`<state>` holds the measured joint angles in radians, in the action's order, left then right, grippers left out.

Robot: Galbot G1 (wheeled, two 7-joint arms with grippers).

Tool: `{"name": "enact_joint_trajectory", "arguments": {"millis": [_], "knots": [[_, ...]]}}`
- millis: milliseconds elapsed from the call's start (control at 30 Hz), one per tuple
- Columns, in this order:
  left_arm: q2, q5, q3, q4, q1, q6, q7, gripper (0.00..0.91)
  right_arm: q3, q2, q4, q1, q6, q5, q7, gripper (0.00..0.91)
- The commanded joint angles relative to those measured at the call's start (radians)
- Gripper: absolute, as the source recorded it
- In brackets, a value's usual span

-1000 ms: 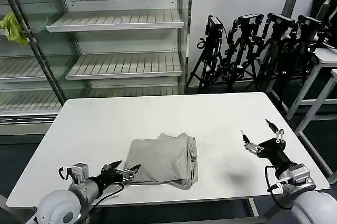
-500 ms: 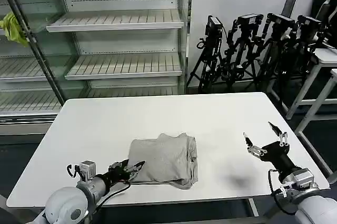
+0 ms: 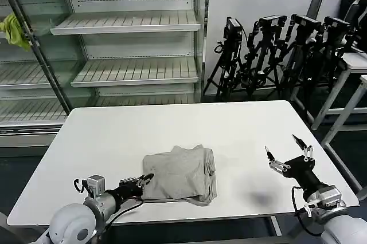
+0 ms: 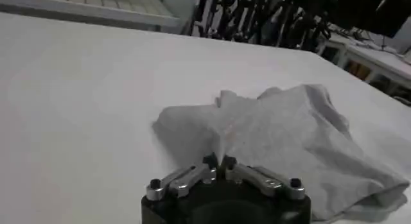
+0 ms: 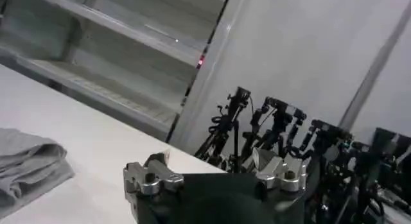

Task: Fold and organize the clothes.

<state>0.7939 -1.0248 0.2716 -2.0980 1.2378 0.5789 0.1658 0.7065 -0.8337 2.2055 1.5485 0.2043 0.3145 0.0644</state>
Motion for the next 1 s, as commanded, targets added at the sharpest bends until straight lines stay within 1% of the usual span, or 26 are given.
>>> {"name": "enact_joint_trajectory", "arguments": {"millis": [33, 133, 233, 500, 767, 900, 933, 1000], "knots": [[-0.016, 0.014, 0.028, -0.012, 0.024, -0.001, -0.002, 0.040, -0.003, 0.005, 0.004, -0.002, -0.002, 0.001, 0.000, 0.907], [-0.043, 0.023, 0.068, -0.015, 0.048, -0.001, -0.001, 0.040, -0.015, 0.013, 0.006, -0.023, -0.003, 0.004, -0.001, 0.907], [-0.080, 0.022, 0.139, -0.022, 0.085, -0.001, 0.001, 0.040, -0.030, 0.019, 0.010, -0.055, -0.001, 0.015, 0.000, 0.907], [-0.175, 0.015, 0.399, -0.004, 0.231, 0.000, 0.002, 0.040, -0.085, 0.019, -0.024, -0.154, -0.008, 0.025, -0.001, 0.907], [-0.275, -0.006, 0.661, 0.011, 0.364, 0.000, -0.002, 0.040, -0.112, 0.026, -0.037, -0.222, -0.009, 0.044, 0.001, 0.907], [-0.316, -0.016, 0.760, 0.044, 0.406, 0.000, -0.006, 0.040, -0.117, 0.032, -0.037, -0.242, -0.010, 0.059, 0.000, 0.907], [-0.337, -0.011, 0.791, 0.061, 0.418, 0.000, -0.012, 0.040, -0.117, 0.033, -0.037, -0.245, -0.011, 0.063, 0.000, 0.907], [-0.350, -0.012, 0.831, 0.078, 0.440, 0.000, -0.013, 0.040, -0.118, 0.035, -0.037, -0.249, -0.012, 0.065, -0.001, 0.907]]}}
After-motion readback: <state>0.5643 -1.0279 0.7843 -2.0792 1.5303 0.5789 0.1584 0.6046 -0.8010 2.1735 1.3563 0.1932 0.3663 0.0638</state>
